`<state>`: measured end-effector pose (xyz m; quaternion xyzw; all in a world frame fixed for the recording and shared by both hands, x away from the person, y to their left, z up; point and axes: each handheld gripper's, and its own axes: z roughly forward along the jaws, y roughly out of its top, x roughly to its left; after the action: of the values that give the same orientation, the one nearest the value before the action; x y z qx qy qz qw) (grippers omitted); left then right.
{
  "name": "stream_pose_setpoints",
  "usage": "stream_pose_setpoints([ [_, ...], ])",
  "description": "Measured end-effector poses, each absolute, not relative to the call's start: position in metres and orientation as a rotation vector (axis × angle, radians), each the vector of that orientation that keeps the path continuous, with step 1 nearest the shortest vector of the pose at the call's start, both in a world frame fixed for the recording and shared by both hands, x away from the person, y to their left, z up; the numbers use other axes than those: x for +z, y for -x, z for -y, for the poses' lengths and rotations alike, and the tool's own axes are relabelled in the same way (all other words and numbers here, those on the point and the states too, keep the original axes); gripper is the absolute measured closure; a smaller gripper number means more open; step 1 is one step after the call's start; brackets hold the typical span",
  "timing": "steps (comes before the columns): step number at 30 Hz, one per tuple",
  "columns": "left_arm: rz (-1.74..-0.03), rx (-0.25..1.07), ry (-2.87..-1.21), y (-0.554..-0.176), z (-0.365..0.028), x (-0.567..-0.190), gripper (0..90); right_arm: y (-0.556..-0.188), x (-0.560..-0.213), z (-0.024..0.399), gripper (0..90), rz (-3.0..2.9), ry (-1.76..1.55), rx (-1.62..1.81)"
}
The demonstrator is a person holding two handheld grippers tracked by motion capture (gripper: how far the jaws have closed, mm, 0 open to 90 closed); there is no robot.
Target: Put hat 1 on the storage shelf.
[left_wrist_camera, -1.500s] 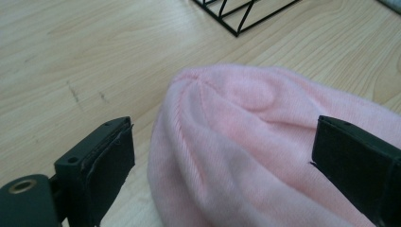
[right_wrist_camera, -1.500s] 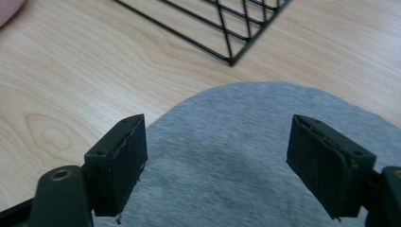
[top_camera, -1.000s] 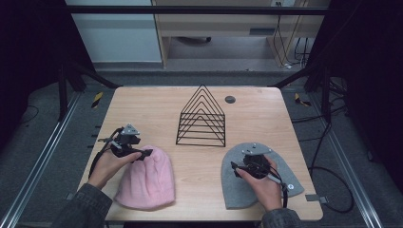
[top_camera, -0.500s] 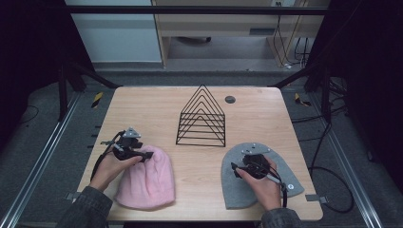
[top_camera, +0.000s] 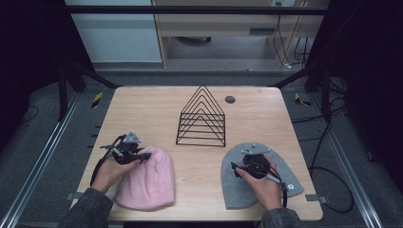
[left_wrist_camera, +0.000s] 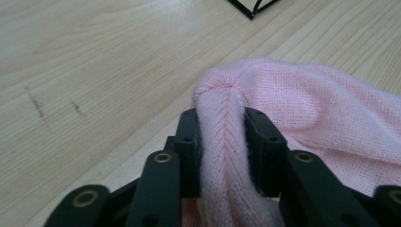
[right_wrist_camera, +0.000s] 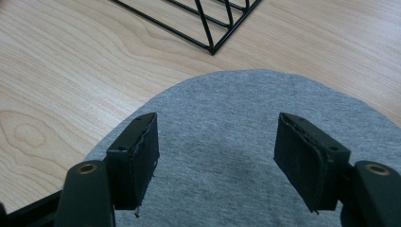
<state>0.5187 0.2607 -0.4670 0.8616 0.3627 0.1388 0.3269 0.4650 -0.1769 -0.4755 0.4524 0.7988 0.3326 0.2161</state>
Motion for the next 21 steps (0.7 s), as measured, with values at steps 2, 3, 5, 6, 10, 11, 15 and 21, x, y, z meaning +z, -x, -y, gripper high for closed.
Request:
stream_pose_setpoints([
  [2,-0.961,0.369,-2.230,-0.517,-0.260,-0.464,71.1,-0.465,-0.475,0.177,31.2,-2.215,-1.251,0.922],
  [3,-0.963,0.377,-2.219,-0.516,-0.260,-0.463,71.6,-0.465,-0.475,0.177,31.2,-2.215,-1.250,0.923],
  [5,-0.953,0.397,-2.211,-0.513,-0.259,-0.459,72.4,-0.465,-0.475,0.176,31.1,-2.218,-1.241,0.919],
  [6,-0.948,0.402,-2.203,-0.512,-0.258,-0.457,72.7,-0.465,-0.474,0.176,31.1,-2.219,-1.242,0.922],
  [10,-0.918,0.436,-2.156,-0.506,-0.257,-0.445,73.7,-0.463,-0.473,0.175,32.2,-2.218,-1.231,0.931],
  [11,-0.914,0.447,-2.140,-0.504,-0.258,-0.441,73.9,-0.463,-0.473,0.174,32.2,-2.217,-1.232,0.933],
  [15,-0.897,0.491,-2.070,-0.496,-0.261,-0.426,74.4,-0.463,-0.473,0.172,31.9,-2.222,-1.227,0.942],
  [21,-0.886,0.550,-1.994,-0.487,-0.265,-0.412,75.4,-0.462,-0.472,0.171,31.6,-2.217,-1.217,0.948],
])
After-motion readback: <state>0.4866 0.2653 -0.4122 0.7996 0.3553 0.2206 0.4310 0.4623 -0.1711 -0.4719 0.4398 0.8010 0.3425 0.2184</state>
